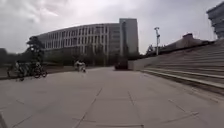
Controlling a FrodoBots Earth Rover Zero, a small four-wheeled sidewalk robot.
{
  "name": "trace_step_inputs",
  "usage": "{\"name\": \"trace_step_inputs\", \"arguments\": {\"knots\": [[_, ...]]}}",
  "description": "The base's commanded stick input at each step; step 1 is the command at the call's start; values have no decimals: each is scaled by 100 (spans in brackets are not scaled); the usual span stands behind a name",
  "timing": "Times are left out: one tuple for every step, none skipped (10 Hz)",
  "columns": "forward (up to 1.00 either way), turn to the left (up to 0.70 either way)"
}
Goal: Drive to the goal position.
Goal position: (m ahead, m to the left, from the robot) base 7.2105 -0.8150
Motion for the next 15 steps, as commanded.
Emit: {"name": "trace_step_inputs", "arguments": {"knots": [[70,1],[70,1],[70,1],[70,1],[70,1],[70,1],[70,1],[70,1],[70,1],[70,1],[70,1],[70,1],[70,1],[70,1],[70,1]]}}
